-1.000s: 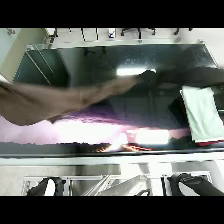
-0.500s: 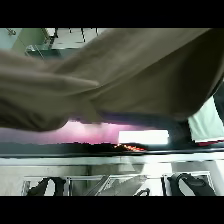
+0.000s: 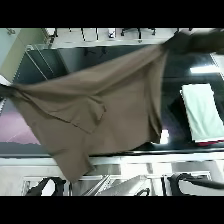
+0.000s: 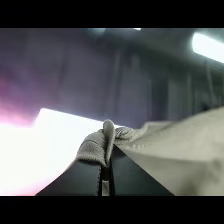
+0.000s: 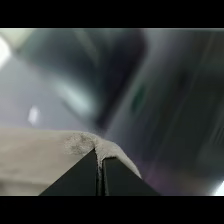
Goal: Fold the shirts.
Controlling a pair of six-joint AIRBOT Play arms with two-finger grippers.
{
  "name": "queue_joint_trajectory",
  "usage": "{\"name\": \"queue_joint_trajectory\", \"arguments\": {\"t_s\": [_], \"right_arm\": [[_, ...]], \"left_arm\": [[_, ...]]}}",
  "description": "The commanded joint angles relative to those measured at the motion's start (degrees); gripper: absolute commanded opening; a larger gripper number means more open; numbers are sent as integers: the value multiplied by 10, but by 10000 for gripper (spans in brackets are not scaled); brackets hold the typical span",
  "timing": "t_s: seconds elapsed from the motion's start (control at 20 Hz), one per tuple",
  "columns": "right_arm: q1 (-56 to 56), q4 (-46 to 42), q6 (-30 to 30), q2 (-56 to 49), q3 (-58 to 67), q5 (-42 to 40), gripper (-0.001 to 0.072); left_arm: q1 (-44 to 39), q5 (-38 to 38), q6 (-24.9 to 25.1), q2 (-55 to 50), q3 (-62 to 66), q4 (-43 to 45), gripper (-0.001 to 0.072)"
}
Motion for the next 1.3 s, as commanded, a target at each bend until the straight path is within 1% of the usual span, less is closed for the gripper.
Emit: {"name": "queue_joint_trajectory", "arguments": {"t_s": [0.0,0.15,0.25,0.35,0.45,0.5,0.55,0.6,0.65,0.75,0.8,0.9,1.0,1.05,1.1,1.15,1.2,1.25], "right_arm": [[49,4,5,-135,-31,18,22],[82,4,27,-216,-31,90,21],[87,4,44,-243,-31,132,21],[87,3,49,-252,-31,166,22],[86,-10,55,-251,-31,175,26],[81,-11,55,-251,-31,163,140],[70,-11,55,-248,-29,135,284],[53,-11,57,-242,-29,99,289],[31,-11,57,-232,-29,61,289],[-24,-13,56,-202,-29,-34,289],[-47,-21,56,-186,-29,-78,289],[-79,-71,56,-147,-51,-143,287],[-93,-153,50,-88,-123,-148,285],[-100,-181,43,-55,-172,-144,286],[-108,-194,38,-24,-224,-141,301],[-118,-193,21,0,-269,-139,405],[-130,-193,-3,19,-311,-134,483],[-148,-193,-20,35,-350,-126,483]], "left_arm": [[-14,-120,42,-96,-155,-1,22],[-57,-235,61,-197,-168,-1,22],[-88,-280,61,-267,-128,-1,22],[-108,-275,61,-329,-62,1,22],[-122,-243,61,-377,3,3,22],[-125,-211,60,-396,34,3,31],[-126,-174,60,-412,63,3,271],[-122,-140,56,-424,91,3,601],[-112,-103,31,-432,119,3,643],[-81,-34,7,-431,159,3,643],[-61,-1,3,-421,162,4,643],[-27,32,3,-381,116,16,643],[1,38,4,-319,19,82,643],[14,30,4,-280,-49,119,643],[28,20,4,-244,-118,136,643],[44,16,5,-217,-177,134,643],[59,19,8,-192,-234,133,643],[69,21,17,-172,-280,134,643]]}}
